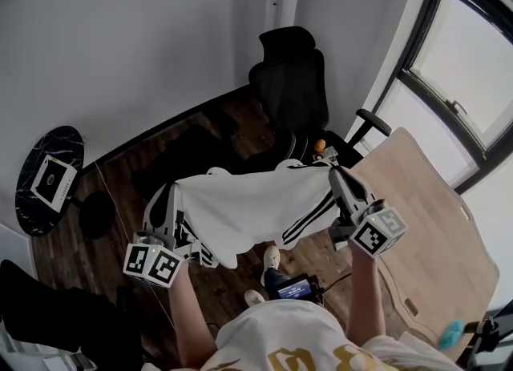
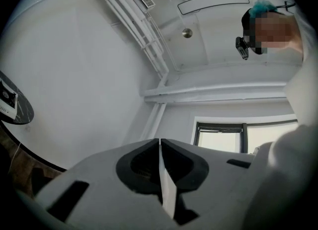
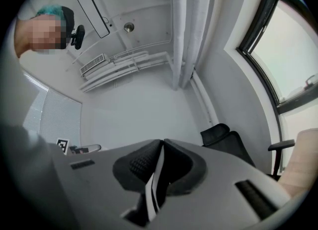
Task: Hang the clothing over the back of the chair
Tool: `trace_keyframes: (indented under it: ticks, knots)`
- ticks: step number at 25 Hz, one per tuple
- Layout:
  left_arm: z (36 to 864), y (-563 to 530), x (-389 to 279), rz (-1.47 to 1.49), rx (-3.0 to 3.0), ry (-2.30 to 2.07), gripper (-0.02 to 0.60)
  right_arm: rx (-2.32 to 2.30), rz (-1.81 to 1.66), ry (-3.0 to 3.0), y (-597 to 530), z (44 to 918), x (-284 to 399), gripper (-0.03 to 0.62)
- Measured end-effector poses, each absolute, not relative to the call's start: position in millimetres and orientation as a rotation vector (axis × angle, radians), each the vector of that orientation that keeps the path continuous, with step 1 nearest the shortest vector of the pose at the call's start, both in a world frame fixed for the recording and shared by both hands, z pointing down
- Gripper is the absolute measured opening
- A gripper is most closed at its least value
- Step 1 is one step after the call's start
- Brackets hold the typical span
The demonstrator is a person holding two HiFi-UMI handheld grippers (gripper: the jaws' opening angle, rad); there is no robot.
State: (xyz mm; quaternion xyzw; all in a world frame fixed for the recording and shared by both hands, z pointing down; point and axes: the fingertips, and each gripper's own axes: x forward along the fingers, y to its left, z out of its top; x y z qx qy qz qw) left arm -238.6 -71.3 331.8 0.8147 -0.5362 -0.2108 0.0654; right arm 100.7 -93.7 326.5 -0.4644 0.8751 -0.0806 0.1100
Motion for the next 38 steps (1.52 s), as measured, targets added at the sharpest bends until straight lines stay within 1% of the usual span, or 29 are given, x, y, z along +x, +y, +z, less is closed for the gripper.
trace_keyframes:
  ticks: [9, 21, 27, 32, 38]
  knots:
    - [336, -104, -245, -0.631, 2.45, -1.596, 0.031, -1.34, -0.298, 2.536, -128, 323, 99, 0.031]
    - [329, -164, -253, -0.631, 2.438, -1.596, 0.031, -1.239, -0.186, 2.591, -206, 292, 84, 0.032]
    - [317, -207, -262, -0.662, 2.433, -1.625, 0.031, -1.217, -0.184, 2.577, -252, 282, 77, 0.032]
    - [307, -246, -259, -0.63, 2.447, -1.678, 0.031, -1.212, -0.159, 2.583, -290, 272, 82, 0.032]
    - [307, -289, -256, -0.443, 2.476, -1.793, 0.031, -1.263, -0.118, 2.579, -336, 263, 85, 0.032]
